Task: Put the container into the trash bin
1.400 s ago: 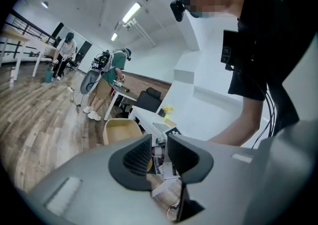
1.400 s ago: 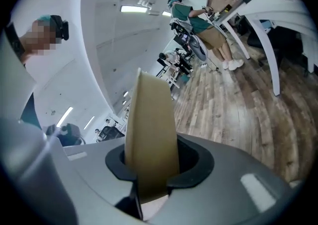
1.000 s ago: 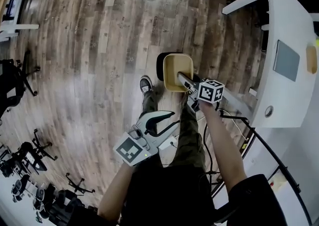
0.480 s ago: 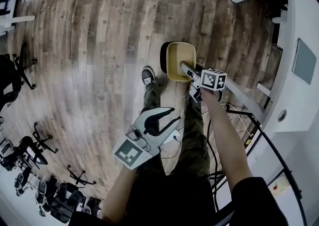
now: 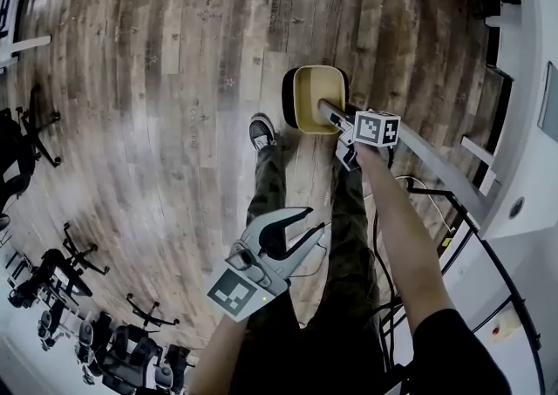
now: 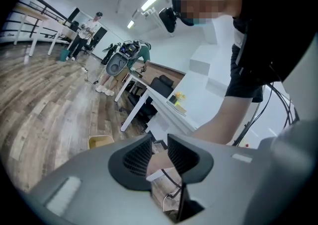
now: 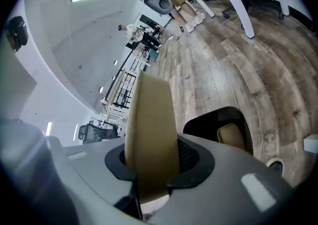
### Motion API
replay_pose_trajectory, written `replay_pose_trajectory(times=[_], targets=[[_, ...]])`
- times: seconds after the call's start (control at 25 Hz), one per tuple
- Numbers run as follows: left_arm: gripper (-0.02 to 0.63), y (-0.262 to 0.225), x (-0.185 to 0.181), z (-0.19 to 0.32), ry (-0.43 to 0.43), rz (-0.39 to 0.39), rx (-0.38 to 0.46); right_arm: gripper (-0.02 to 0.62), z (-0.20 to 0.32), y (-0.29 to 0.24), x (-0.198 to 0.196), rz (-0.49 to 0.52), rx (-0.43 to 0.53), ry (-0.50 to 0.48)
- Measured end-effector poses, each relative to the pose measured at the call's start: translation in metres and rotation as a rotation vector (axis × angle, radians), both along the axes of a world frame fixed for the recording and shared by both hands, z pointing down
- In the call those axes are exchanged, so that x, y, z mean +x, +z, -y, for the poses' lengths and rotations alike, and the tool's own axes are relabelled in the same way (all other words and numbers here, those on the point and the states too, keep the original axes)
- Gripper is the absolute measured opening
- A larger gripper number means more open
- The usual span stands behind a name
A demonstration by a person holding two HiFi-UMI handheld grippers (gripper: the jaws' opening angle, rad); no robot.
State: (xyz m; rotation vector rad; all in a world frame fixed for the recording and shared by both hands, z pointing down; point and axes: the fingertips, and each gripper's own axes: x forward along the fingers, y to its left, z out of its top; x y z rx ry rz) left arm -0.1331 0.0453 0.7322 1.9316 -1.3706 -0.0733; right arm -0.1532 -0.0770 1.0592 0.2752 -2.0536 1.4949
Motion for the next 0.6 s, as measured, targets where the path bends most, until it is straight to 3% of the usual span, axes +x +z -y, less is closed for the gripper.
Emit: replay_pose_trajectory(times=[0.12,0.36,0.6], targets=[[0.097,0.007,-0.010,0.004,-0.036,0.052,0.028,0.140,-0.002,0.018,-0.002,-0.010,-0.007,-0.012],[0.098,0.014,-0.023,0.009,-0.110,0.075,0.063,0.145,0.005,0.057,0.009,-0.089,0.024,-0.036],[0.097,0.037,-0.019,0.000,-0.115,0.050,0.029,0.179,0.006,0.085,0.008,-0.136,0.025,-0.079]])
